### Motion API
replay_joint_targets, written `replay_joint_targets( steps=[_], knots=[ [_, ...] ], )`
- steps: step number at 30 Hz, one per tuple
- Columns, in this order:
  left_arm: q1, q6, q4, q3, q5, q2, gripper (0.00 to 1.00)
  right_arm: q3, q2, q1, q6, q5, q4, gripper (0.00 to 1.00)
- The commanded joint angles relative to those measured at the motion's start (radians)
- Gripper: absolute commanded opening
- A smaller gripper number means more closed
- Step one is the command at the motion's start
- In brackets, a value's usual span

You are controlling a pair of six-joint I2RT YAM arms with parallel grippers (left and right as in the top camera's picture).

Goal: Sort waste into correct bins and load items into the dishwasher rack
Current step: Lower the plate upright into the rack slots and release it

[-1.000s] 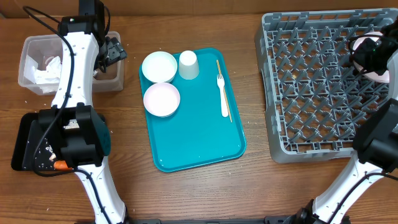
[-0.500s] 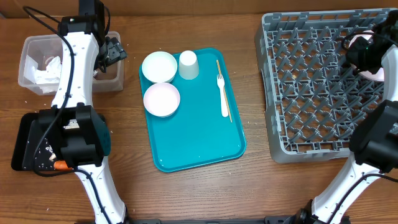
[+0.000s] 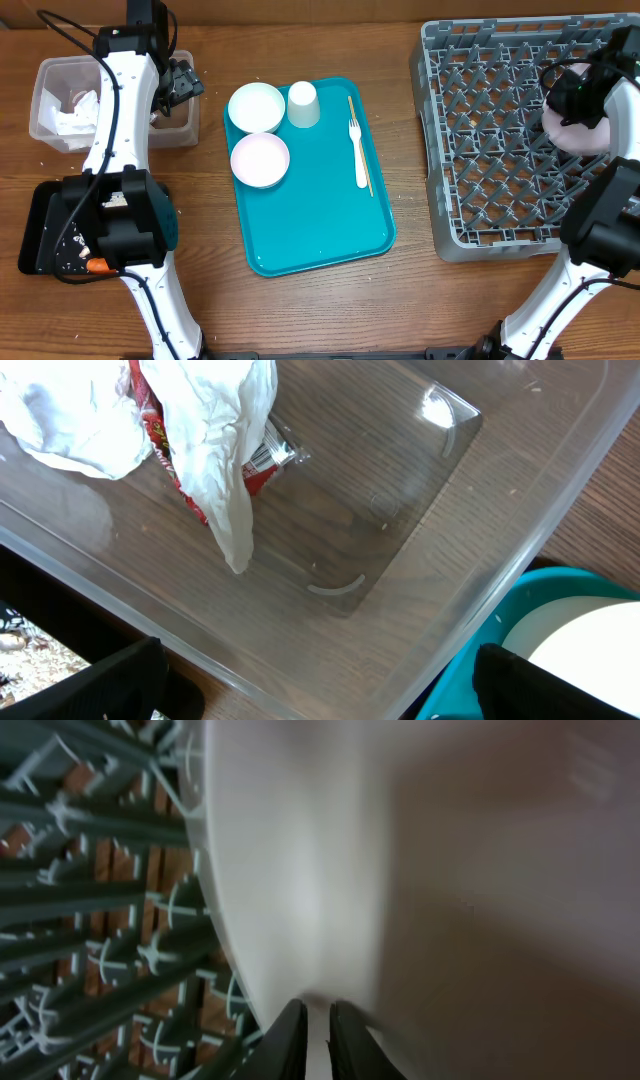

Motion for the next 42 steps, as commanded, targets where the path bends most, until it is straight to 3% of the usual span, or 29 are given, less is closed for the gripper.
replay_joint_targets(
  steps=[1,6,12,18,25,29,33,38,42],
  knots=[
    [0.002,-0.024,0.000,0.022,0.003,-0.006,1.00,-0.009,-0.027,0.018,0.021,0.001,0.005,0.12],
    [0.002,-0.024,0.000,0.022,0.003,-0.006,1.00,-0.009,-0.027,0.049,0.029,0.001,-0.003,0.11],
    [0.002,-0.024,0.000,0.022,0.003,-0.006,1.00,0.006,-0.029,0.080,0.029,0.010,-0.030,0.04],
    [0.002,-0.024,0.000,0.022,0.003,-0.006,1.00,0.129,-0.090,0.082,0.051,0.042,-0.105,0.06],
    [0.002,-0.024,0.000,0.022,0.003,-0.006,1.00,0.269,-0.195,0.069,0.051,0.063,-0.164,0.38],
    [0.002,-0.024,0.000,0.022,0.003,-0.006,1.00,0.275,-0.252,-0.008,0.114,0.200,-0.146,0.49],
    [0.002,-0.024,0.000,0.022,0.003,-0.006,1.00,0.275,-0.249,-0.113,0.147,0.210,-0.157,0.61],
    [0.002,-0.024,0.000,0.022,0.003,-0.006,1.00,0.272,-0.245,-0.209,0.127,0.082,-0.178,0.64],
    [0.002,-0.024,0.001,0.022,0.003,-0.006,1.00,0.238,-0.244,-0.222,0.069,0.016,-0.176,0.76]
  ],
)
